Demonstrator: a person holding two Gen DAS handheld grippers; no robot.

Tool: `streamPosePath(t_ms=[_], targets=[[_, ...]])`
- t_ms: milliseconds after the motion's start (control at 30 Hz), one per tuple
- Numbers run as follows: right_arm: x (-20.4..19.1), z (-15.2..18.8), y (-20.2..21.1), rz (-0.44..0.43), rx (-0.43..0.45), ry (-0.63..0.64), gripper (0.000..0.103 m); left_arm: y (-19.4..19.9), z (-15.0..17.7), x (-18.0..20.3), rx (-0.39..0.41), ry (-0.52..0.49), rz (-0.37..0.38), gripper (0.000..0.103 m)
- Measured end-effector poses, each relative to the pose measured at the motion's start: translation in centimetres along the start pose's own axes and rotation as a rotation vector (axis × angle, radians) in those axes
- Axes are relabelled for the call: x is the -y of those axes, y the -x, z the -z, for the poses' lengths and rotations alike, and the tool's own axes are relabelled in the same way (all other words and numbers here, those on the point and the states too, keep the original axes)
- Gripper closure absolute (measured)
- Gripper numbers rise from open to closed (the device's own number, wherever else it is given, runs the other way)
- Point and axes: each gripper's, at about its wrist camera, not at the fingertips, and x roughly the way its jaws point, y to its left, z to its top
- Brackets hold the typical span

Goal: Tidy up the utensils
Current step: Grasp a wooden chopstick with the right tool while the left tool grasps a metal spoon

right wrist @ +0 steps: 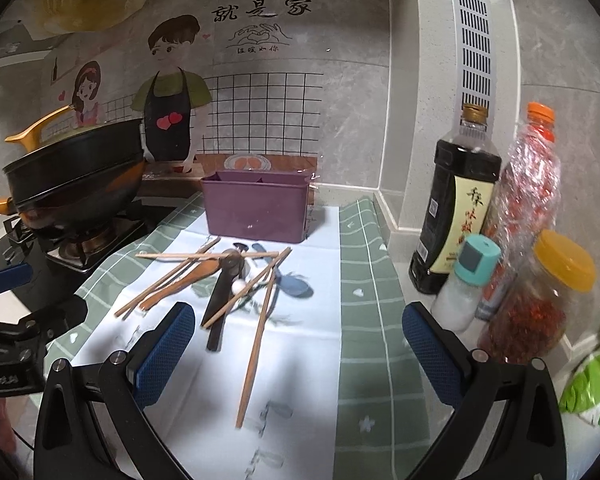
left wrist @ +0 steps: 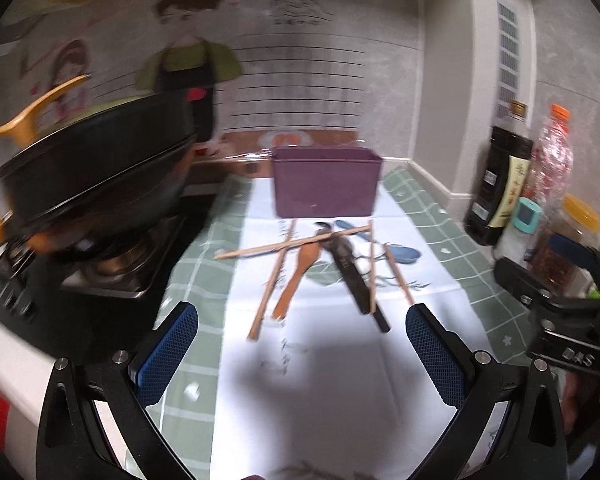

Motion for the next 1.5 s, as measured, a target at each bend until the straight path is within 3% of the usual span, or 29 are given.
streamPosePath(t_ms=[100, 333, 567, 767, 933, 1000, 1067, 1100, 1167, 1200, 1333, 1500], targets=[[0.3, -1.1, -2.1, -0.010, -0.029, 0.018, 0.000, -1.9, -1.7, 0.0, -0.021, -0.043, 0.044, 0.000], [0.6, -3.7, -7.4, -0.033, -0.082, 0.032, 0.000, -6.3, -5.9, -1.1, -0.027, -0.079, 0.042, 0.000], [0.4, -5.6, -14.6, -0.085, -0.212, 0.042, 0.002, -11.2, -10.0, -3.3, -0.002, -0.091, 0.086, 0.000], [-0.3, -5.5, -17.6, -0.072, -0.262, 0.098, 0.020, -17.4, -10.4, -2.9, -0.251, -0.123, 0.259, 0.000], [0.3, -4.1, -17.9, -0.081, -0.312, 0.106, 0.023, -20.2, -9.7, -1.1, -0.287, -0.214, 0.297, 0.000], [0.5, -3.3, -17.6, -0.086, -0.329, 0.112, 0.028, -21.2, -9.5, -0.6, -0.341, -0.203, 0.329, 0.002], [0.8, -2.4, -17.3, -0.098, -0.351, 0.121, 0.035, -22.1, -9.2, -0.4, -0.395, -0.149, 0.363, 0.012], [0.8, -1.9, -17.2, -0.096, -0.361, 0.125, 0.037, -22.3, -9.1, -0.1, -0.414, -0.132, 0.362, 0.021], [1.0, -1.2, -16.9, -0.086, -0.375, 0.132, 0.049, -23.0, -8.4, 0.8, -0.474, -0.099, 0.335, 0.025], [1.1, -0.7, -16.7, -0.081, -0.383, 0.132, 0.050, -23.2, -8.1, 1.4, -0.494, -0.093, 0.321, 0.027], [1.4, 0.6, -16.0, -0.085, -0.402, 0.126, 0.050, -23.9, -7.4, 3.0, -0.491, -0.096, 0.229, 0.030], [2.0, 1.0, -15.4, -0.071, -0.393, 0.092, 0.050, -24.7, -7.2, 3.4, -0.495, -0.012, 0.189, 0.045]])
